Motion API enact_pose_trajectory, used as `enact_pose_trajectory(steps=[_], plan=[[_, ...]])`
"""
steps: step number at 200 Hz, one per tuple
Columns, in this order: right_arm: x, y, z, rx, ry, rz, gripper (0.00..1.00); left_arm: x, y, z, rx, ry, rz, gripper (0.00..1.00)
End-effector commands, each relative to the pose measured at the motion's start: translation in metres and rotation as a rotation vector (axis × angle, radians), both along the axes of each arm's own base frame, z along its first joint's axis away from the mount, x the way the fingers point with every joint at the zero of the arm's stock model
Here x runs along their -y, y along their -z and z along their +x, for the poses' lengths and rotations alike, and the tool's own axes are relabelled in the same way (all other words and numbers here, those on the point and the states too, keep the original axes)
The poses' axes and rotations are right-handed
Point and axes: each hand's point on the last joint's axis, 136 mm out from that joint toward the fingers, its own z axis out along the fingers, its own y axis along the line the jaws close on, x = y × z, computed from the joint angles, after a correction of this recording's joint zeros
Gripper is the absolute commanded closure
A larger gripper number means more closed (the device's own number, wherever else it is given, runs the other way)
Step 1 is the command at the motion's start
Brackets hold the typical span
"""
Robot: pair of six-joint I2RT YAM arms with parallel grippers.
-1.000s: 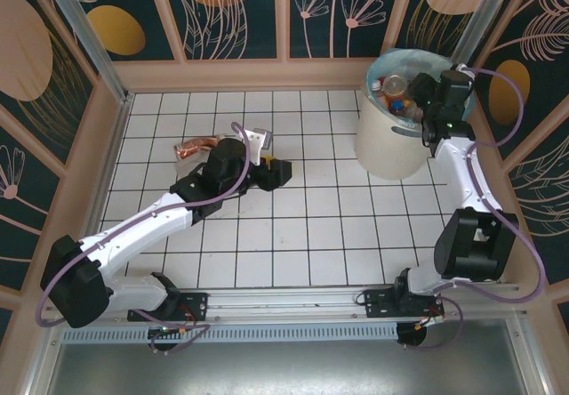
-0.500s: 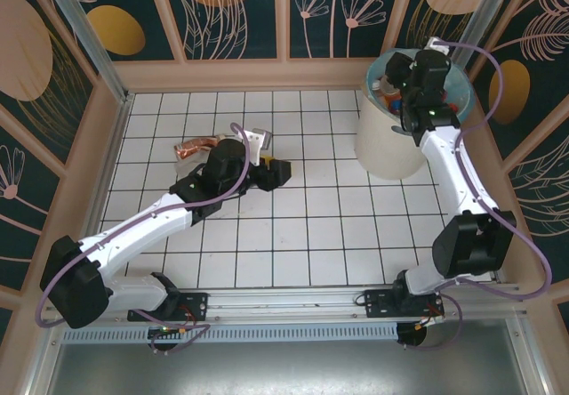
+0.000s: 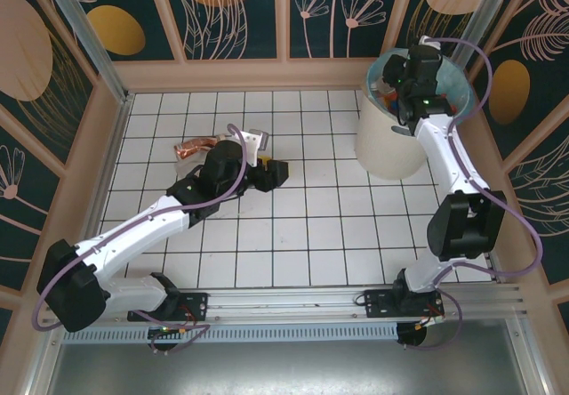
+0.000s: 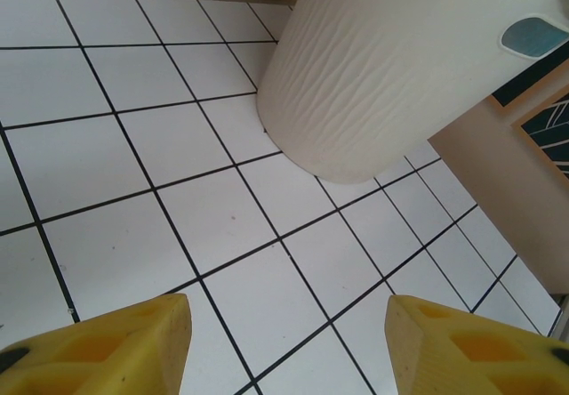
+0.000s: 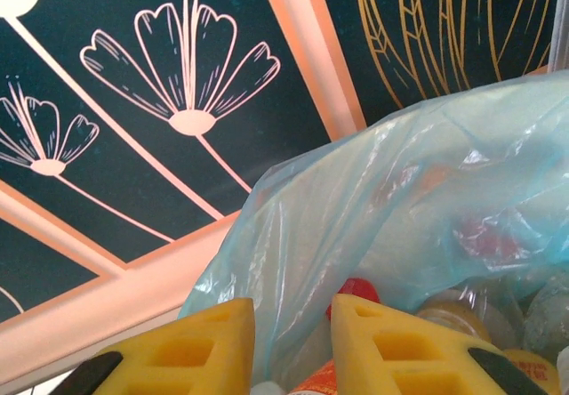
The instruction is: Put the plastic bottles in the bin
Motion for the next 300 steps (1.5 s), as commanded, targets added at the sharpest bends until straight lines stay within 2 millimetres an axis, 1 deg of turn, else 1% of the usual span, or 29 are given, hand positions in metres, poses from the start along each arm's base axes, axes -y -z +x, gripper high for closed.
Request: enact_pose_trajectory(steps=[1, 14, 32, 44, 50, 52, 54, 67, 79, 97, 113, 126, 133, 149, 161, 164, 167, 173, 174, 186, 187, 190, 214, 215, 236, 246, 264, 287, 300], plan=[[0.025, 0.064, -0.003, -0.223, 0.075, -0.029, 0.69, -0.005, 0.0, -0.003, 0.022, -0.009, 0.024, 0.39], [0.02, 0.058, -0.003, -0.218, 0.052, -0.002, 0.61, -0.011, -0.002, 0.0, 0.027, -0.041, 0.03, 0.37], [0.006, 0.031, -0.008, -0.155, 0.015, 0.021, 0.52, -0.025, -0.015, 0.007, 0.067, -0.12, 0.047, 0.33], [-0.001, 0.004, -0.012, -0.102, 0.01, 0.016, 0.45, -0.037, -0.03, 0.012, 0.111, -0.177, 0.066, 0.3], [-0.004, -0.011, -0.015, -0.073, 0.009, 0.012, 0.43, -0.044, -0.03, 0.014, 0.125, -0.205, 0.095, 0.29], [-0.005, -0.016, -0.016, -0.063, 0.011, 0.011, 0.42, -0.044, -0.041, 0.016, 0.143, -0.215, 0.087, 0.29], [-0.006, -0.021, -0.017, -0.054, 0.011, 0.009, 0.42, -0.047, -0.045, 0.017, 0.152, -0.227, 0.092, 0.29], [-0.013, -0.054, -0.025, 0.01, 0.015, -0.006, 0.37, -0.062, -0.062, 0.026, 0.194, -0.305, 0.15, 0.29], [-0.02, -0.082, -0.035, 0.063, 0.026, -0.028, 0.34, -0.076, -0.072, 0.034, 0.219, -0.364, 0.208, 0.29], [-0.031, -0.116, -0.05, 0.132, 0.037, -0.059, 0.31, -0.095, -0.083, 0.049, 0.222, -0.411, 0.226, 0.29], [-0.044, -0.134, -0.063, 0.175, 0.029, -0.071, 0.3, -0.118, -0.085, 0.064, 0.199, -0.443, 0.2, 0.29], [-0.063, -0.139, -0.072, 0.194, -0.003, -0.071, 0.3, -0.139, -0.08, 0.078, 0.178, -0.485, 0.204, 0.29], [-0.077, -0.138, -0.075, 0.198, -0.033, -0.069, 0.3, -0.151, -0.075, 0.086, 0.162, -0.508, 0.217, 0.28], [-0.122, -0.126, -0.08, 0.186, -0.132, -0.058, 0.31, -0.173, -0.057, 0.104, 0.109, -0.547, 0.25, 0.28], [-0.157, -0.109, -0.082, 0.154, -0.198, -0.054, 0.31, -0.19, -0.044, 0.116, 0.072, -0.574, 0.261, 0.28], [-0.161, -0.104, -0.08, 0.146, -0.204, -0.053, 0.31, -0.193, -0.041, 0.118, 0.064, -0.58, 0.264, 0.27], [-0.175, -0.099, -0.083, 0.139, -0.233, -0.048, 0.31, -0.197, -0.038, 0.121, 0.055, -0.586, 0.267, 0.27], [-0.197, -0.086, -0.085, 0.12, -0.283, -0.035, 0.31, -0.205, -0.032, 0.126, 0.038, -0.599, 0.272, 0.27], [-0.197, -0.086, -0.085, 0.12, -0.283, -0.035, 0.31, -0.206, -0.031, 0.126, 0.036, -0.601, 0.273, 0.27], [-0.235, -0.065, -0.09, 0.097, -0.363, -0.015, 0.31, -0.225, -0.018, 0.134, 0.0, -0.64, 0.287, 0.26], [-0.241, -0.061, -0.091, 0.093, -0.376, -0.013, 0.31, -0.227, -0.018, 0.135, -0.002, -0.644, 0.286, 0.26], [-0.247, -0.058, -0.091, 0.091, -0.385, -0.011, 0.31, -0.231, -0.015, 0.136, -0.011, -0.652, 0.284, 0.26], [-0.317, -0.01, -0.097, 0.034, -0.534, 0.045, 0.32, -0.266, 0.01, 0.147, -0.073, -0.724, 0.253, 0.26], [-0.322, -0.007, -0.098, 0.031, -0.547, 0.052, 0.32, -0.267, 0.011, 0.147, -0.076, -0.724, 0.25, 0.26], [-0.376, 0.037, -0.098, -0.022, -0.665, 0.116, 0.33, -0.283, 0.039, 0.155, -0.145, -0.741, 0.225, 0.28], [-0.398, 0.06, -0.095, -0.054, -0.695, 0.148, 0.33, -0.286, 0.052, 0.157, -0.173, -0.74, 0.228, 0.29], [-0.431, 0.093, -0.09, -0.096, -0.746, 0.227, 0.34, -0.29, 0.073, 0.161, -0.215, -0.736, 0.244, 0.31], [-0.457, 0.136, -0.078, -0.157, -0.747, 0.317, 0.34, -0.29, 0.098, 0.164, -0.27, -0.716, 0.257, 0.36], [-0.47, 0.158, -0.071, -0.2, -0.749, 0.358, 0.34, -0.287, 0.108, 0.165, -0.292, -0.696, 0.254, 0.39]])
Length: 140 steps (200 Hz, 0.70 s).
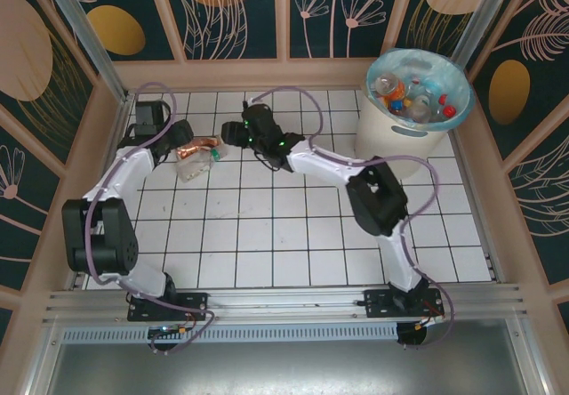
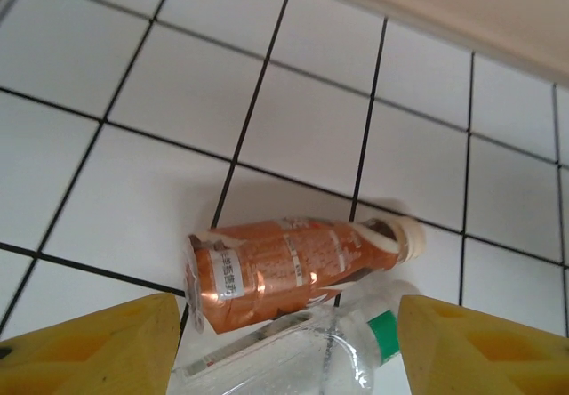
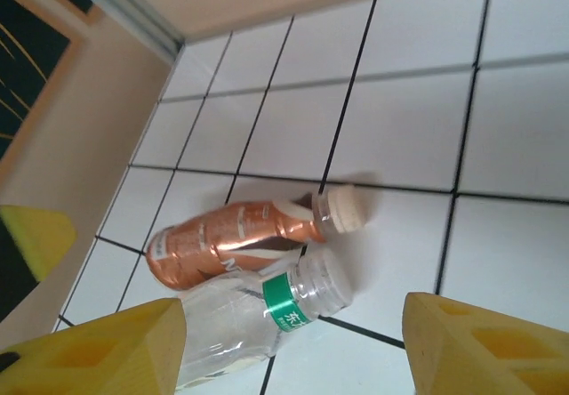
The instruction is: Put the plastic bottles in the bin
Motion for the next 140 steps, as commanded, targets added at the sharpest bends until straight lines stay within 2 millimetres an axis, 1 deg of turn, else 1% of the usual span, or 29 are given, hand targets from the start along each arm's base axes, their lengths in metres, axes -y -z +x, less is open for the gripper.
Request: enact_pose_trajectory(steps=[1, 17, 19, 36, 62, 89, 100, 120, 140], plan=[[-0.033, -0.02, 0.014, -0.027, -0.011, 0.209, 0.34, 0.006, 0.015, 0.004, -0.017, 0.035, -0.04, 0.39], [-0.044, 0.005, 0.02, -0.08, -0.013, 0.23, 0.34, 0.012, 0.025, 0.001, -0.04, 0.055, -0.07, 0.4], [-0.046, 0.006, 0.021, -0.083, -0.015, 0.234, 0.34, 0.013, 0.027, 0.001, -0.043, 0.058, -0.073, 0.4], [-0.052, 0.029, 0.027, -0.136, -0.007, 0.244, 0.34, 0.016, 0.042, -0.005, -0.078, 0.063, -0.09, 0.4], [-0.051, 0.062, 0.033, -0.213, 0.028, 0.242, 0.33, 0.023, 0.06, -0.013, -0.118, 0.08, -0.13, 0.41], [-0.044, 0.088, 0.034, -0.263, 0.06, 0.233, 0.33, 0.025, 0.071, -0.02, -0.148, 0.075, -0.152, 0.41], [-0.044, 0.095, 0.032, -0.284, 0.054, 0.243, 0.33, 0.026, 0.077, -0.023, -0.162, 0.069, -0.162, 0.41], [-0.048, 0.101, 0.026, -0.316, 0.018, 0.276, 0.33, 0.03, 0.088, -0.029, -0.188, 0.064, -0.19, 0.41], [-0.053, 0.101, 0.02, -0.338, -0.027, 0.315, 0.33, 0.03, 0.093, -0.033, -0.196, 0.055, -0.2, 0.41]])
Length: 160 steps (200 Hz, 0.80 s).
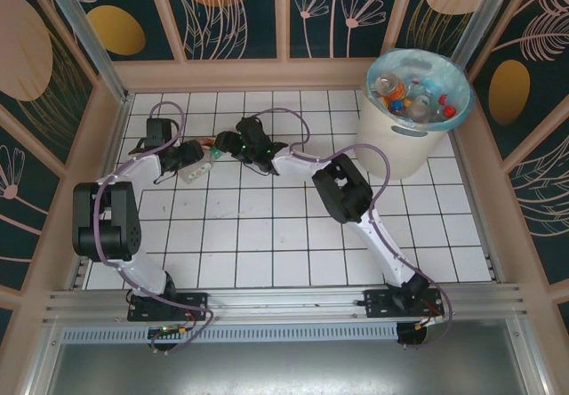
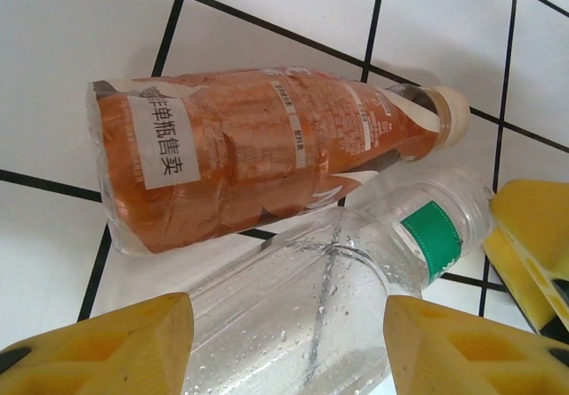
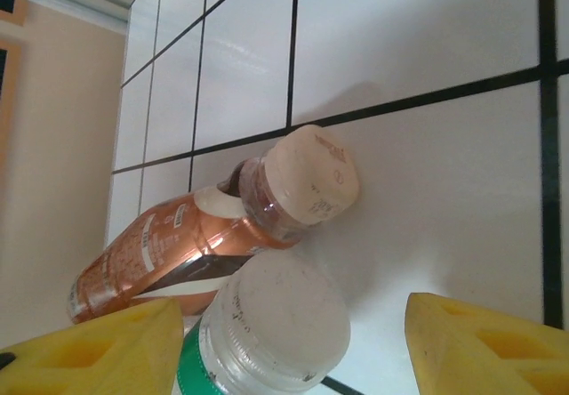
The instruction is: Put the plastic bottles in the bin
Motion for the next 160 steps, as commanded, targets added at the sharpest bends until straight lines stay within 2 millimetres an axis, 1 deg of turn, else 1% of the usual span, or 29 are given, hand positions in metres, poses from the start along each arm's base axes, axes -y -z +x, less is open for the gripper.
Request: enact_pose_trajectory(steps=[1, 12, 14, 17, 34, 59, 87, 121, 135, 160], plan=[[-0.01, 0.005, -0.006, -0.029, -0.046, 0.086, 0.33, 0.006, 0.022, -0.013, -0.066, -0.008, -0.055, 0.41], [-0.011, 0.003, -0.008, -0.024, -0.064, 0.111, 0.33, 0.006, 0.02, -0.013, -0.063, -0.01, -0.058, 0.41], [-0.012, 0.003, -0.008, -0.025, -0.066, 0.115, 0.33, 0.006, 0.027, -0.019, -0.082, -0.01, -0.058, 0.41], [-0.012, 0.002, -0.008, -0.026, -0.069, 0.122, 0.34, 0.006, 0.03, -0.022, -0.089, -0.011, -0.057, 0.41], [-0.016, 0.0, -0.01, -0.028, -0.091, 0.168, 0.34, 0.006, 0.034, -0.027, -0.1, -0.014, -0.059, 0.41], [-0.019, 0.001, -0.01, -0.037, -0.113, 0.223, 0.34, 0.007, 0.036, -0.029, -0.101, -0.017, -0.064, 0.41], [-0.02, 0.007, -0.009, -0.056, -0.115, 0.244, 0.34, 0.007, 0.036, -0.029, -0.1, -0.016, -0.064, 0.41], [-0.019, 0.015, -0.004, -0.075, -0.104, 0.253, 0.37, 0.008, 0.036, -0.029, -0.101, -0.009, -0.064, 0.41], [-0.021, 0.018, -0.002, -0.095, -0.104, 0.262, 0.37, 0.008, 0.035, -0.029, -0.097, -0.007, -0.063, 0.41], [-0.022, 0.029, 0.002, -0.145, -0.085, 0.207, 0.35, 0.007, 0.033, -0.029, -0.094, -0.005, -0.053, 0.41]])
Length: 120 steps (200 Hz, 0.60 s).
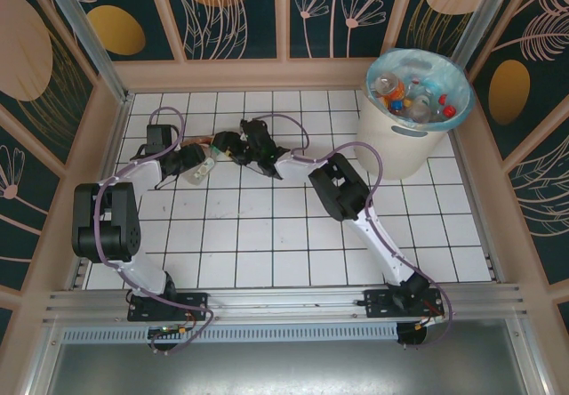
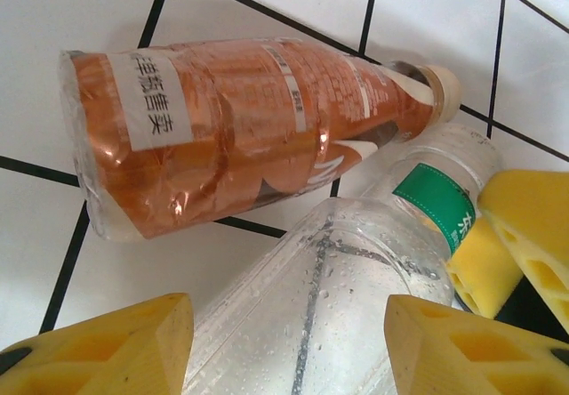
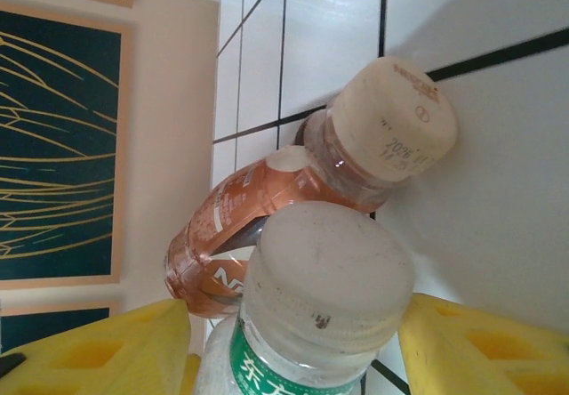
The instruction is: Put the plastic bottles in the bin
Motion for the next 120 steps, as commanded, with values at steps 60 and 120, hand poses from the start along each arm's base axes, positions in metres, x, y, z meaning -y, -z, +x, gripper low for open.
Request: enact_pose_trajectory(steps=[60, 120], plan=[[0.002, 0.053, 0.003, -0.119, 0.007, -0.159, 0.43, 0.003, 0.022, -0.023, -0.099, 0.017, 0.003, 0.42], [0.009, 0.044, 0.004, -0.097, 0.01, -0.134, 0.68, 0.004, -0.001, -0.021, -0.036, 0.03, 0.016, 0.41]])
